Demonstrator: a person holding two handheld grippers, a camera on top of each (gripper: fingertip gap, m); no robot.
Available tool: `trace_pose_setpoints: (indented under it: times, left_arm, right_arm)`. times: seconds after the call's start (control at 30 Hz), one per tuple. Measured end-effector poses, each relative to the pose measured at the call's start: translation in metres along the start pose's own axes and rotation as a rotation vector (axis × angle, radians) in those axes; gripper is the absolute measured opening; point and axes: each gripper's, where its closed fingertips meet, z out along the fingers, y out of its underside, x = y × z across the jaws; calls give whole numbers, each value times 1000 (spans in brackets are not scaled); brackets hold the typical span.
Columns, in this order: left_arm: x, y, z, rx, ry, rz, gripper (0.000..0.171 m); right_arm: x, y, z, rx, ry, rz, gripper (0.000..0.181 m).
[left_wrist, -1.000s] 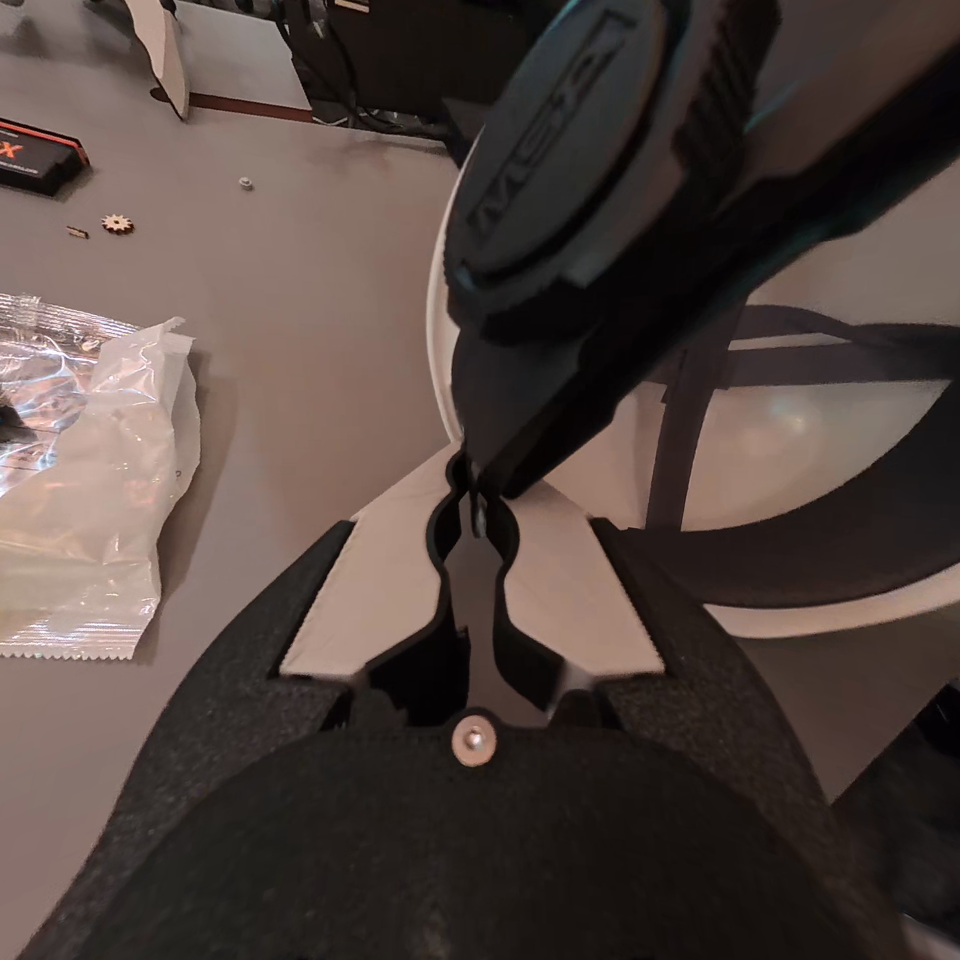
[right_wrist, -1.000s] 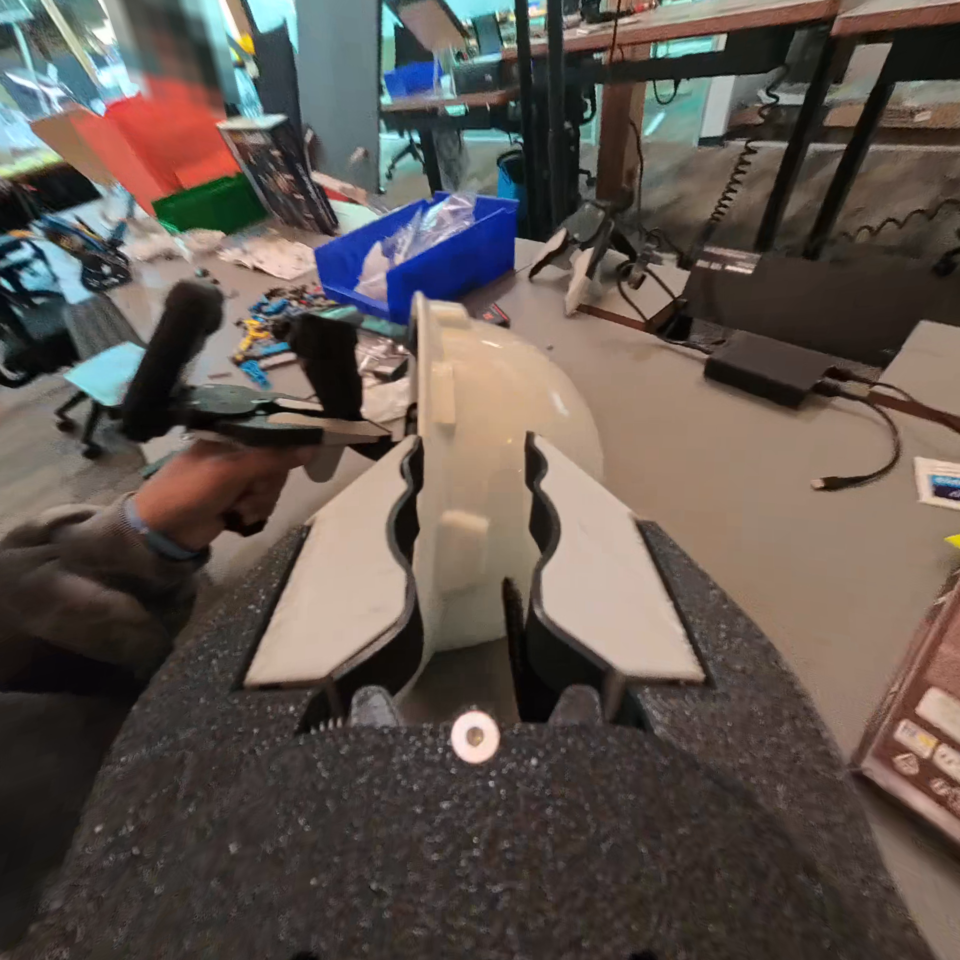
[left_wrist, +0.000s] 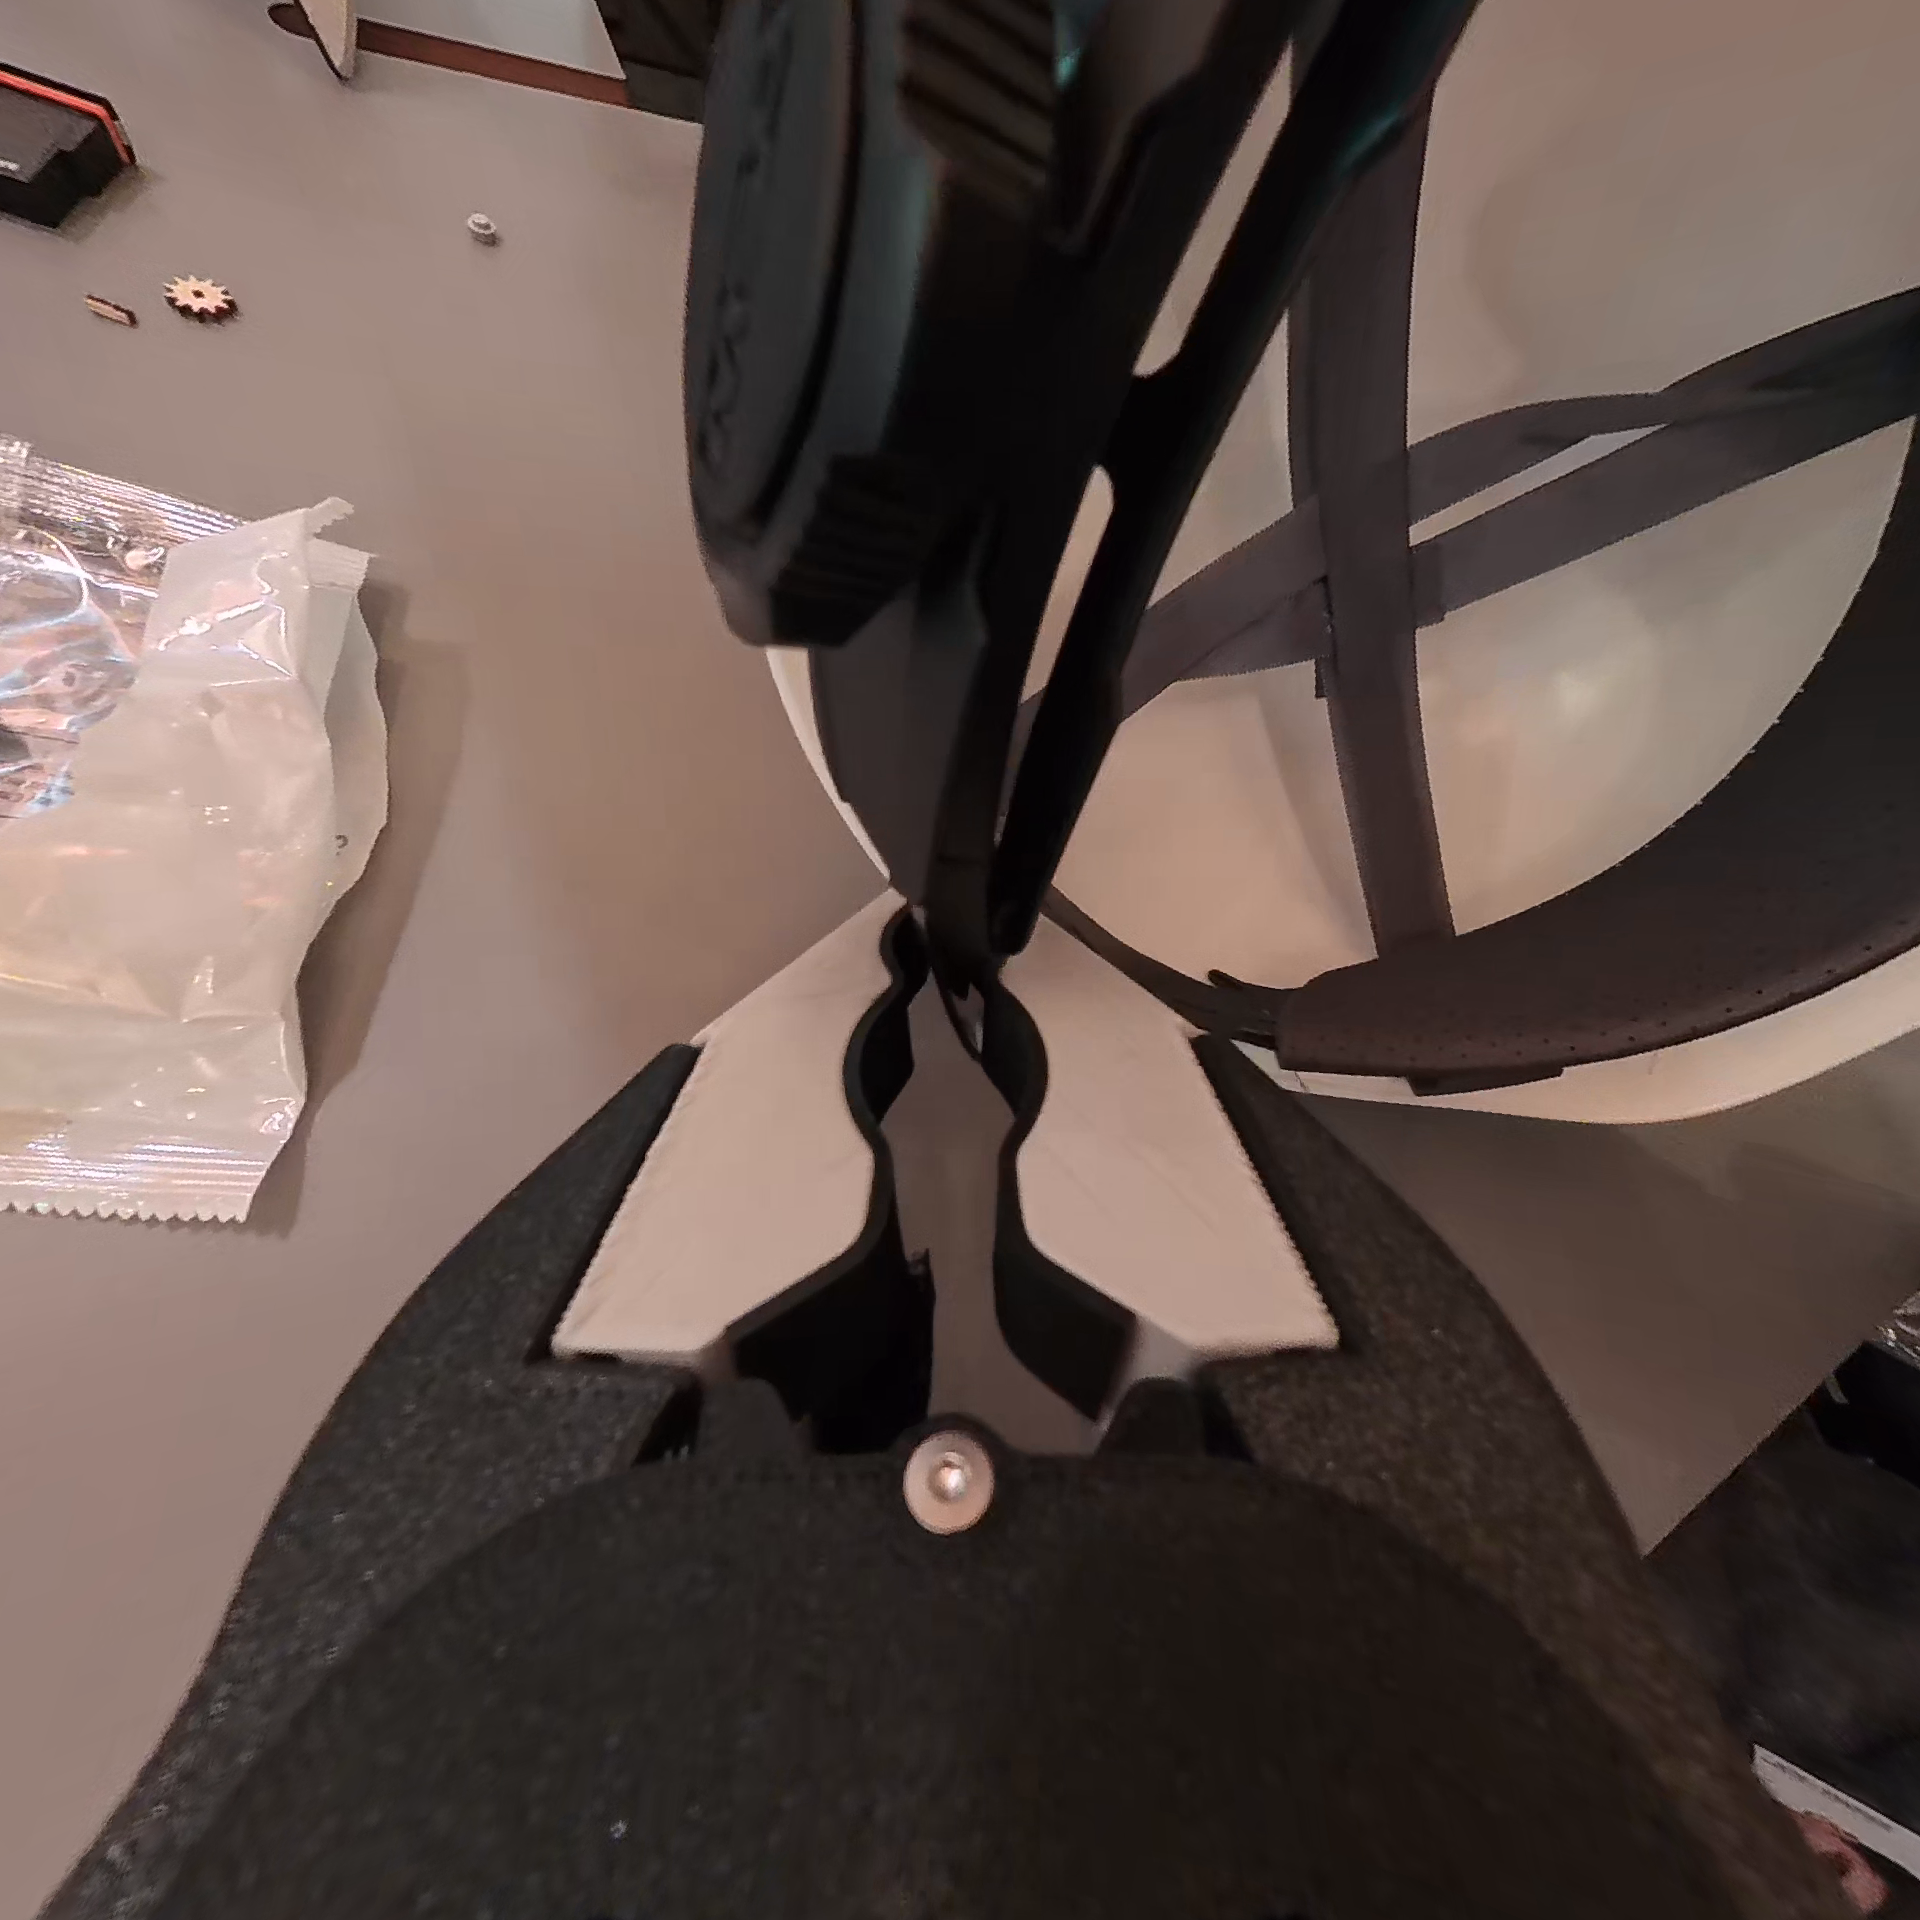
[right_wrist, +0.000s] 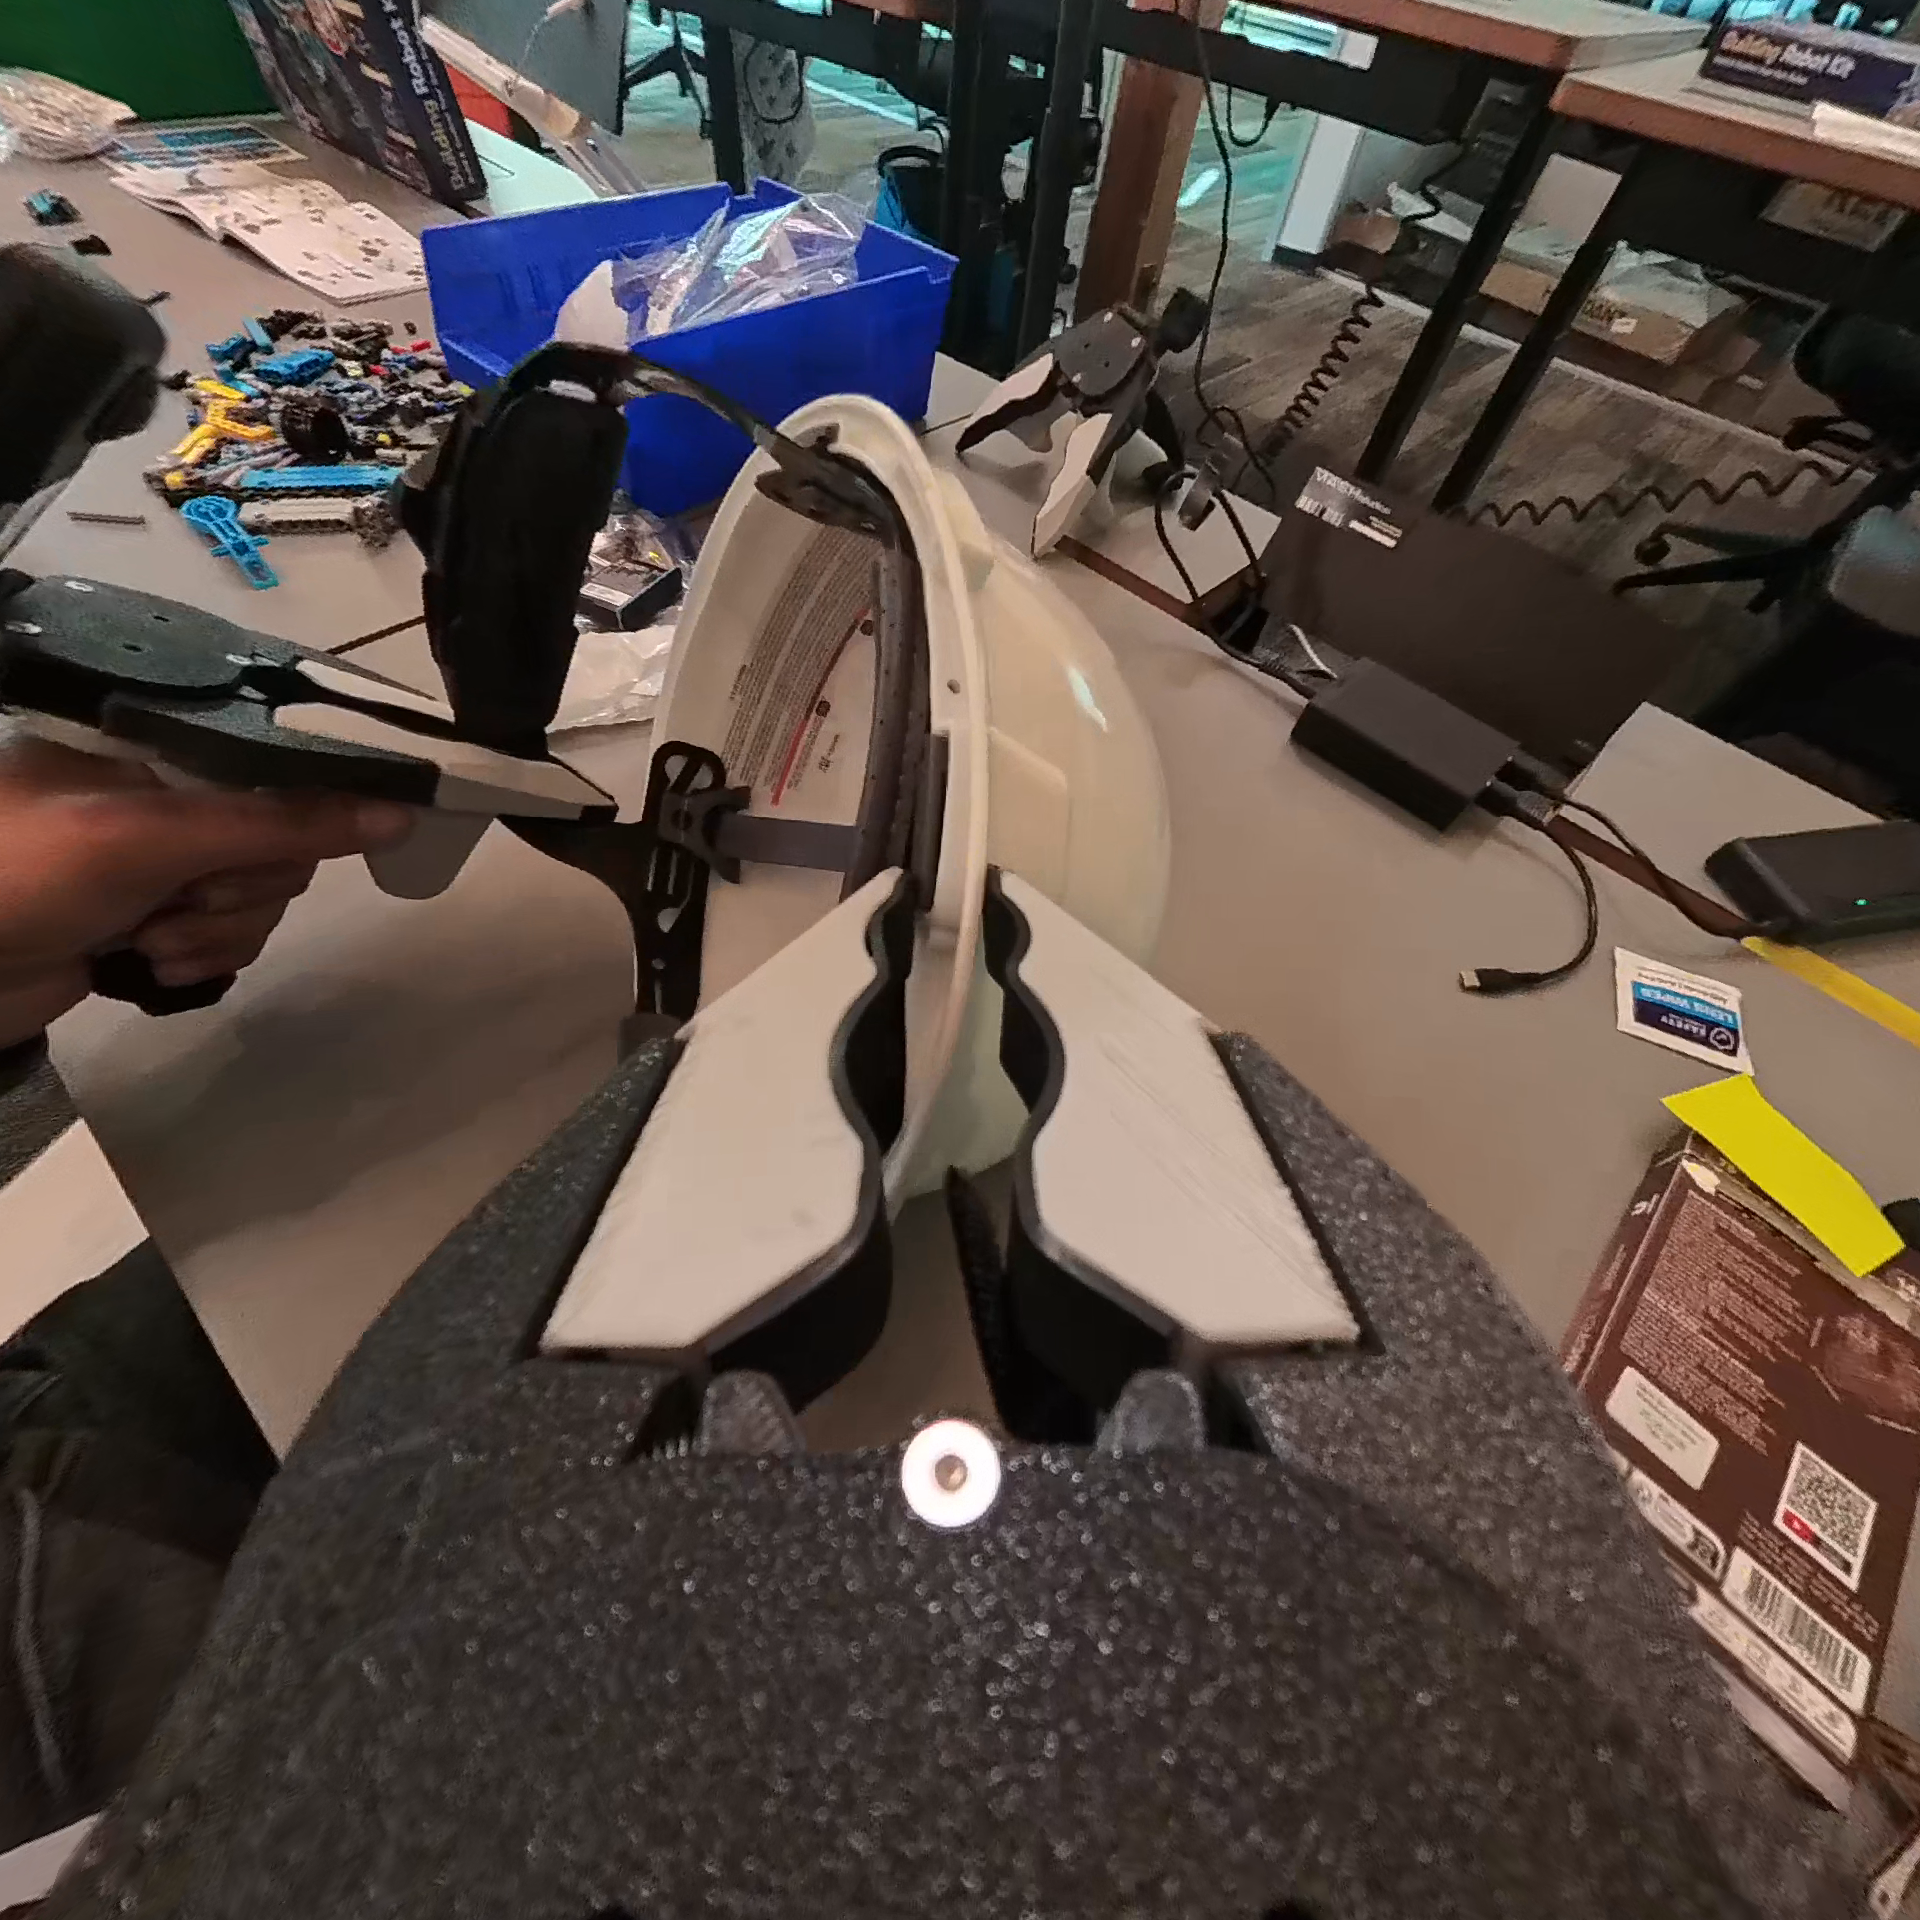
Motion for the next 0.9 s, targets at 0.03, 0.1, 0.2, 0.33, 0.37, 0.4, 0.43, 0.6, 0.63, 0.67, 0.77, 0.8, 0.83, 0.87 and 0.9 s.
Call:
trace_pose_setpoints:
  times: [0.03, 0.1, 0.2, 0.33, 0.37, 0.4, 0.43, 0.6, 0.63, 0.67, 0.77, 0.8, 0.83, 0.87, 0.9]
  left_arm:
    - [1, -1, 0, 3, 5, -3, 5]
    - [2, -2, 0, 7, 8, 0, 5]
    - [0, -3, 1, 12, -4, 1, 5]
    - [0, -1, 1, 21, 10, -22, 7]
    - [0, -1, 0, 22, 11, -19, 7]
    - [1, 0, 0, 22, 9, -14, 7]
    - [1, 0, -1, 22, 8, -5, 7]
    - [5, 5, -9, 14, 9, 10, 24]
    - [6, 8, -12, 13, 20, 6, 28]
    - [8, 9, -16, 20, 36, 3, 30]
    - [11, 12, -28, 32, 59, 0, 40]
    - [12, 13, -32, 33, 64, 6, 45]
    - [15, 12, -38, 37, 71, 13, 50]
    - [17, 7, -45, 53, 80, 22, 52]
    - [20, -2, -54, 85, 96, 34, 53]
  right_arm:
    - [3, 1, 0, -5, 15, 5, 12]
    - [6, 3, 0, 4, 32, 44, 11]
    - [5, 4, 0, 24, 40, 54, 11]
    - [5, 5, -1, 26, 33, 73, 11]
    - [5, 4, 0, 32, 32, 81, 11]
    - [6, 4, 0, 40, 29, 87, 11]
    - [6, 4, 1, 46, 24, 86, 11]
    - [6, 10, -5, 53, -3, 33, 12]
    - [6, 12, -6, 54, -4, 23, 12]
    - [6, 14, -8, 53, -5, 25, 12]
    - [9, 20, -12, 56, -10, 68, 12]
    - [10, 22, -13, 57, -8, 64, 12]
    - [11, 23, -14, 57, -8, 55, 12]
    - [11, 24, -14, 59, -12, 44, 12]
    - [11, 24, -15, 59, -12, 36, 12]
